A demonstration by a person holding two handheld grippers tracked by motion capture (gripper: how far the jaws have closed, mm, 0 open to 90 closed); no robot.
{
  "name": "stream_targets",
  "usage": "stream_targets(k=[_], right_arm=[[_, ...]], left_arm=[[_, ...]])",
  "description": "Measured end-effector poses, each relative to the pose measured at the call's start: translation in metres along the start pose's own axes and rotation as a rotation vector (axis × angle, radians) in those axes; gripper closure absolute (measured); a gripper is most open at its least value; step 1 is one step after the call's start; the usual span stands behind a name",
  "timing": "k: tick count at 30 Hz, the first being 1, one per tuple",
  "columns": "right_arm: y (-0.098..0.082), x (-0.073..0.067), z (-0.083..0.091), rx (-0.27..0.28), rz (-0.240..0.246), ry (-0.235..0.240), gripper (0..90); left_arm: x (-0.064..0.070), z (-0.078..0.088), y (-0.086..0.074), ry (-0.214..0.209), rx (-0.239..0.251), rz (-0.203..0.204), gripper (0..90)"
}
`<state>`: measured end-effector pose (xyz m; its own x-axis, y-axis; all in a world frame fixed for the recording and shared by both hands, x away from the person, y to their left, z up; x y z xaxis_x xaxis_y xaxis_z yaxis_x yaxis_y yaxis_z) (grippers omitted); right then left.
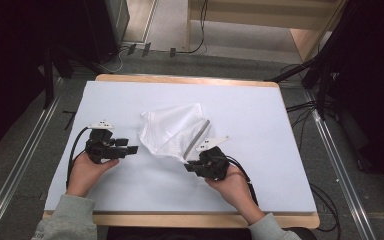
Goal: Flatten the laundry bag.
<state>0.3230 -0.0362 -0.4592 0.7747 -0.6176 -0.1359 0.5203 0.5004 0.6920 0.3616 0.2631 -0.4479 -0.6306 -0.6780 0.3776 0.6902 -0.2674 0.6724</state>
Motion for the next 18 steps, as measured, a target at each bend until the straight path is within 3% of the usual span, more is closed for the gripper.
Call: stream_targets(k=[5,9,12,14,18], right_arm=[[-0.021,-0.001,0.005,-0.034,-0.011,-0.002,85.2],[-0.026,0.0,0.003,-0.04,-0.021,0.007,83.8],[-0.026,0.002,0.002,-0.03,-0.04,0.026,72.7],[-0.026,0.004,0.01,0.007,-0.043,0.024,64.6],[-0.026,0.012,0.023,0.044,-0.061,0.015,61.0]], left_arm=[[-0.004,-0.005,0.006,0.003,0.001,0.004,41.5],[-0.011,-0.011,0.012,0.013,0.003,0.01,41.5],[-0.02,-0.013,0.017,0.025,0.016,0.026,41.1],[-0.024,-0.013,0.02,0.031,0.029,0.033,40.8],[-0.035,-0.014,0.027,0.034,0.052,0.045,40.0]])
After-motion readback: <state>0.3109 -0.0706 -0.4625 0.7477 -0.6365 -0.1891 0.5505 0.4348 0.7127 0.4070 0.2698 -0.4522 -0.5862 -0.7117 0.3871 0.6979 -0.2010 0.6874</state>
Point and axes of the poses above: each handheld gripper's, and its own axes: z roughly backward along the jaws, y roughly out of its top, x roughly to its right, the point moved 4 cm from there along -z, roughly forward along the jaws, and after that the axes turned 8 degrees about -y, right-handed, at the moved point
